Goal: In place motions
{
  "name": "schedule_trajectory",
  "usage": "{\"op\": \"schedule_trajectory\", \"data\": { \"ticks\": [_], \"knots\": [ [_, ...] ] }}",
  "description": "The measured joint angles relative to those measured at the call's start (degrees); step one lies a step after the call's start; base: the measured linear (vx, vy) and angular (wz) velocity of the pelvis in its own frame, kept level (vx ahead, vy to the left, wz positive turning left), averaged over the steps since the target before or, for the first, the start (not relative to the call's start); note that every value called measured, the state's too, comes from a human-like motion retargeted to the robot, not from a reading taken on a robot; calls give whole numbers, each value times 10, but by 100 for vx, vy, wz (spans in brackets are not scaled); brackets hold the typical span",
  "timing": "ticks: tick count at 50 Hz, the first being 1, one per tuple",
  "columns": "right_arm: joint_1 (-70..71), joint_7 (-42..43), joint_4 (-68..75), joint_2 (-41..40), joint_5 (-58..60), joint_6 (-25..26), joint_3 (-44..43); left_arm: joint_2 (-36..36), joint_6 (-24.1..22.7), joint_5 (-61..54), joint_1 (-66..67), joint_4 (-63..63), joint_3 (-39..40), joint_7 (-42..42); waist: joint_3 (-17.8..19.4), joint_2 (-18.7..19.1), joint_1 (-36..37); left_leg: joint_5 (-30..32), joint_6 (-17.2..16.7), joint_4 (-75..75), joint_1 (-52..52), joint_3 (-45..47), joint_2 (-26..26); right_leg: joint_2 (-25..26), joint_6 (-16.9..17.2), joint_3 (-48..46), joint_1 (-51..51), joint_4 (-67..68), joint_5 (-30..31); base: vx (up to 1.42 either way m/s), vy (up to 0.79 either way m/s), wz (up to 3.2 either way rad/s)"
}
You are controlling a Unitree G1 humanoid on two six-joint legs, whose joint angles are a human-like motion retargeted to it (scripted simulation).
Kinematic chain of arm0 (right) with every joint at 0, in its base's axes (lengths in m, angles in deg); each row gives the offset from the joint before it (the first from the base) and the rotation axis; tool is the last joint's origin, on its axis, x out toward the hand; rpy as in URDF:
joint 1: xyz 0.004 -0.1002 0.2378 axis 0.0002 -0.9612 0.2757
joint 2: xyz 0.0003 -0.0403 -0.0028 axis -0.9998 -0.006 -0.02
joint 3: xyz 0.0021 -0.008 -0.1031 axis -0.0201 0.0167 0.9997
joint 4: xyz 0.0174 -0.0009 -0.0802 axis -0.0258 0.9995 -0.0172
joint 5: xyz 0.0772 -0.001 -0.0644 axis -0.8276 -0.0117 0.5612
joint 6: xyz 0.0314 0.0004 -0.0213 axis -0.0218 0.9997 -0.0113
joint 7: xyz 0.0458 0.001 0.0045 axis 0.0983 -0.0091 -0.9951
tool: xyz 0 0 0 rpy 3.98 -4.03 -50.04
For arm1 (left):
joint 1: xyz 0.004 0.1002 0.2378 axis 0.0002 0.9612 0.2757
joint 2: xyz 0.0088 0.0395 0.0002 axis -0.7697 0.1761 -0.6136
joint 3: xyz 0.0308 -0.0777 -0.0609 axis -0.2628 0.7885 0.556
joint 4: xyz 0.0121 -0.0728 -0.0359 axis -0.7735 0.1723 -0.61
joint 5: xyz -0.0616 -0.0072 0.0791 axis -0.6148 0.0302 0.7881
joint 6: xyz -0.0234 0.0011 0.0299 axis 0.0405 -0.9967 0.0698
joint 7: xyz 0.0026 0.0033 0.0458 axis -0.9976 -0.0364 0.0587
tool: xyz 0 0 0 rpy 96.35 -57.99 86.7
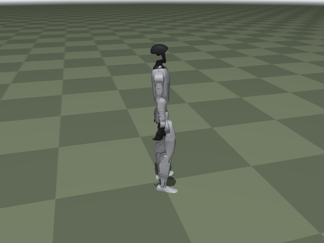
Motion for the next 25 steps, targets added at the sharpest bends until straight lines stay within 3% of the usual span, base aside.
{"op": "schedule_trajectory", "data": {
  "ticks": [25],
  "knots": [
    [0,4,0,-2,-9,-2,-3,-1,-17,-6,2,-2,-3,-13,1,1,-11,-5,3,-1,5,10,3,5,1,16,-3,-1,2,0,0,0]
  ]
}}
